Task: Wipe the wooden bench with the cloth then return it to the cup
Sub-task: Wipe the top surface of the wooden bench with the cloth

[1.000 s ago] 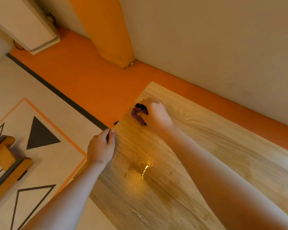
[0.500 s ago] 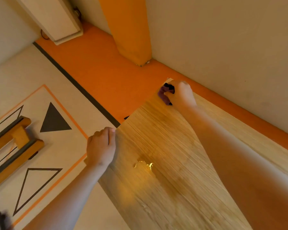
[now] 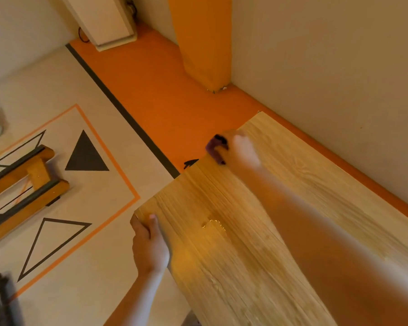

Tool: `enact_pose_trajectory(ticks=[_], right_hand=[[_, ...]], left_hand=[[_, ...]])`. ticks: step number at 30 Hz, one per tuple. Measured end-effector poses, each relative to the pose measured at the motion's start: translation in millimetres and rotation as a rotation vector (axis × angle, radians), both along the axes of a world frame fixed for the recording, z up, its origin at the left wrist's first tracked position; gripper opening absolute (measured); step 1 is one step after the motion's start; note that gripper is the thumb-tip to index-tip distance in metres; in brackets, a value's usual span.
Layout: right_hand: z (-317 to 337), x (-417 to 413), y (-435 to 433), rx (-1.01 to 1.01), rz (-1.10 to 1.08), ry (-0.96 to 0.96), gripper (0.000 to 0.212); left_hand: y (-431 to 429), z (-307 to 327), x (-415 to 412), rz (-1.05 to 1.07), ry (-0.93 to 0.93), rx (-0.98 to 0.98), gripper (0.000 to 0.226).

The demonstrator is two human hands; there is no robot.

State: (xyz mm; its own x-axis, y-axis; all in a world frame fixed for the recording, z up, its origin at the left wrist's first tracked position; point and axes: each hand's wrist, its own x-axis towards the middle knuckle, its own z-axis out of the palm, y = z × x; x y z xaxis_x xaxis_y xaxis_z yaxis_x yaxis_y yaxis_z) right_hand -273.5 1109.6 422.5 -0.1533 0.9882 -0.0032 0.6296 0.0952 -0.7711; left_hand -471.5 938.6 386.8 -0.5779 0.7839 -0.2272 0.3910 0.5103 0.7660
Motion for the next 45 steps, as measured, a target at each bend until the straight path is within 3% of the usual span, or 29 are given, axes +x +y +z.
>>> enact_pose_trajectory(ticks=[4,10,13,16,20,23,26,29,34,39,45], right_hand=[[-5.5,27.6,28.0,-0.027,-0.217,-0.134,0.019],[-4.0,-57.2,-33.2,-0.038,0.090,0.008,0.021],[-10.0,-95.8,-53.7,0.012,0.248,-0.088,0.008],[-8.1,-78.5,-38.3,0.012,0.219,-0.116,0.010],[-11.4,-45.4,-19.9,0.023,0.019,-0.091,0.011],[-8.8,-76.2,-50.5,-0.013,0.135,-0.067,0.015],[-1.3,-118.1,-90.2,-0.027,0.341,0.017,0.009],[-2.6,-128.6,-85.5,-0.026,0.420,-0.075,0.013],[-1.4,-118.9,-73.8,-0.022,0.254,-0.040,0.010],[3.9,-141.8,-103.0,0.003,0.435,-0.049,0.012],[-3.1,-132.4,-77.1,-0.001,0.253,-0.098,0.023]], left_hand=[[0.4,-0.6,-0.5,0.001,0.031,-0.009,0.044],[-0.5,4.4,1.0,-0.013,0.013,-0.005,0.046],[-0.8,7.4,2.0,0.040,-0.082,0.034,0.043],[-14.3,3.8,13.0,0.135,-0.172,0.069,0.036],[-44.0,-3.1,38.7,0.229,-0.359,0.104,0.036],[-44.2,-4.0,35.0,0.253,-0.396,0.082,0.034],[-41.0,1.1,34.6,0.280,-0.353,0.049,0.036],[-42.3,-2.8,35.7,0.289,-0.315,0.042,0.039],[-44.8,-8.2,35.7,0.326,-0.298,0.098,0.039],[-43.6,-4.6,36.6,0.347,-0.274,0.093,0.040],[-45.8,-5.9,37.5,0.340,-0.291,0.122,0.042]])
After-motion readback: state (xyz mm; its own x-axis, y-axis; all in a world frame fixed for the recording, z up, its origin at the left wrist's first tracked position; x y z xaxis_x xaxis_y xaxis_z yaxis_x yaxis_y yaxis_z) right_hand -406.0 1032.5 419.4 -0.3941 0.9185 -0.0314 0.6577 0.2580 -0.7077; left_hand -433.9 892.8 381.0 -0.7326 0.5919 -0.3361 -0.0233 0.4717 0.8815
